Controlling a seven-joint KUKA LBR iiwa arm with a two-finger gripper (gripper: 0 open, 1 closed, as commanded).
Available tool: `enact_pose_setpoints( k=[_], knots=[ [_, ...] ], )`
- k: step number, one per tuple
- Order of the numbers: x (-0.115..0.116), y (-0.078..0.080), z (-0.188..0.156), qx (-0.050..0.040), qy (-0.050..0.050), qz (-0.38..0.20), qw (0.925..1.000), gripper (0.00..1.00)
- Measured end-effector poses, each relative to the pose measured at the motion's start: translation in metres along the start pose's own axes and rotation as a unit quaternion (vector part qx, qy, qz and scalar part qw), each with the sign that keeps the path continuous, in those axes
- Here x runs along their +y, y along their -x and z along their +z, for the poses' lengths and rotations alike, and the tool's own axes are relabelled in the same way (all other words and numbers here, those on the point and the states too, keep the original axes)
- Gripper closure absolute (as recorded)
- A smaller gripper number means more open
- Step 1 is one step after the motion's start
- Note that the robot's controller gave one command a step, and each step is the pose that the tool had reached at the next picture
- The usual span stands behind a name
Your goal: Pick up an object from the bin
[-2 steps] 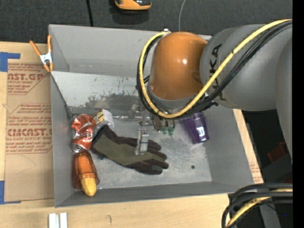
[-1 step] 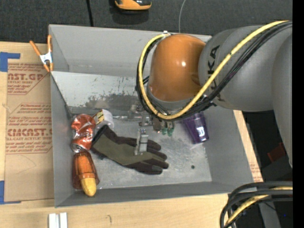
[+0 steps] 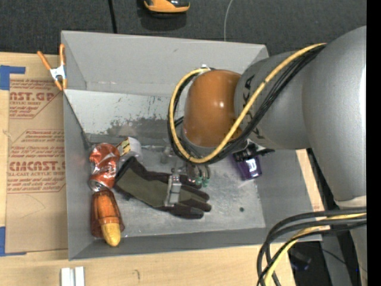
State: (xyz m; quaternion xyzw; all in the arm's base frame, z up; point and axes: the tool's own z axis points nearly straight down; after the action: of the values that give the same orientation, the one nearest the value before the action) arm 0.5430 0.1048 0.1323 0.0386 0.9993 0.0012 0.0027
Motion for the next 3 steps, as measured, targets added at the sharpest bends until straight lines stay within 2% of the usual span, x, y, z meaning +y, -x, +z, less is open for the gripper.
enact_pose_setpoints(
  k=[1, 2, 3],
  knots=[
    [-0.019, -0.005, 0.021, 0.0042, -0.002, -0.028, 0.9996, 0.0],
    [-0.021, 0.001, 0.054, 0.0025, 0.0, -0.009, 1.0, 1.0],
    [-0.021, 0.001, 0.054, 0.0025, 0.0, -0.009, 1.0, 1.0]
  ],
)
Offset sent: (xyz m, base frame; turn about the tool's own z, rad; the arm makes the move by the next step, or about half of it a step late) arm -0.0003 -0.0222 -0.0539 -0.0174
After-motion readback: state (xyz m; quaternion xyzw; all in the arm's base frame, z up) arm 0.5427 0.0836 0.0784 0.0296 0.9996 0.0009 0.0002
